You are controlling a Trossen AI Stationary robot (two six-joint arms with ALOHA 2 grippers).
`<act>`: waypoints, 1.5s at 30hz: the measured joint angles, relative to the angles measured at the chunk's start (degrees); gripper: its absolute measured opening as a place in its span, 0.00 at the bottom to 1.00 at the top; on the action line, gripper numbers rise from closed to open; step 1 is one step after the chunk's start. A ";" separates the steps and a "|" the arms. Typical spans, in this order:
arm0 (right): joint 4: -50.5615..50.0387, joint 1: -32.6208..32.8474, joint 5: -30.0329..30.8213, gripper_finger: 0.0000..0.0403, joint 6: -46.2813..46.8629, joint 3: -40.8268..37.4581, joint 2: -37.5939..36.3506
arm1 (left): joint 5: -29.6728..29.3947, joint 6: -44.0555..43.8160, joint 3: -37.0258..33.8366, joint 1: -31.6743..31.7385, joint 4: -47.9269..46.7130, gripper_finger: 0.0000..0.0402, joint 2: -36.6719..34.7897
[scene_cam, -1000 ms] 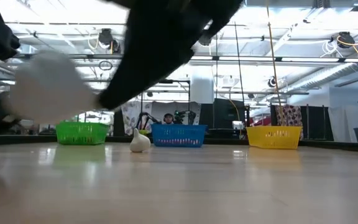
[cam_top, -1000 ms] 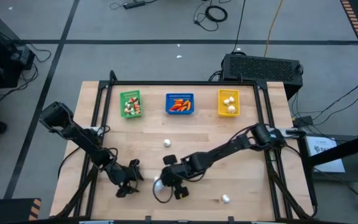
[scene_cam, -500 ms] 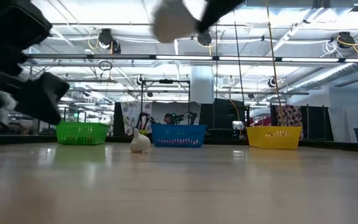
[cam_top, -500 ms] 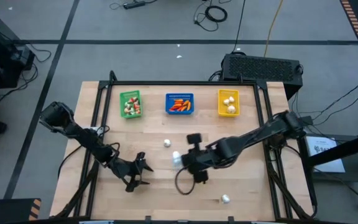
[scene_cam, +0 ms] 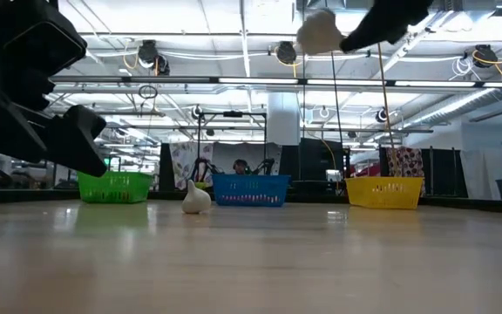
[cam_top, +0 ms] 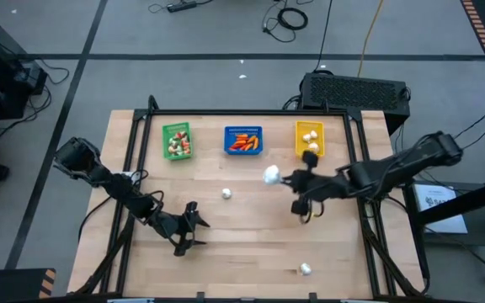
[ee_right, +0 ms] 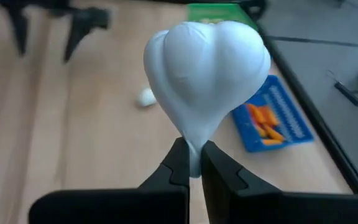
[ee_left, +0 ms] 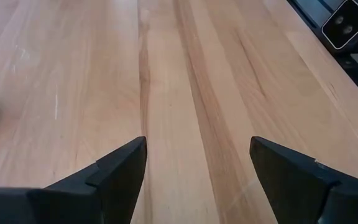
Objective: Sort produce into baskets
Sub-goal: Put the garlic into the yellow bin
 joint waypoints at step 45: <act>-10.24 -29.75 -9.30 0.03 3.75 -10.21 -20.11 | -1.72 14.91 0.24 10.12 -19.44 0.73 -31.49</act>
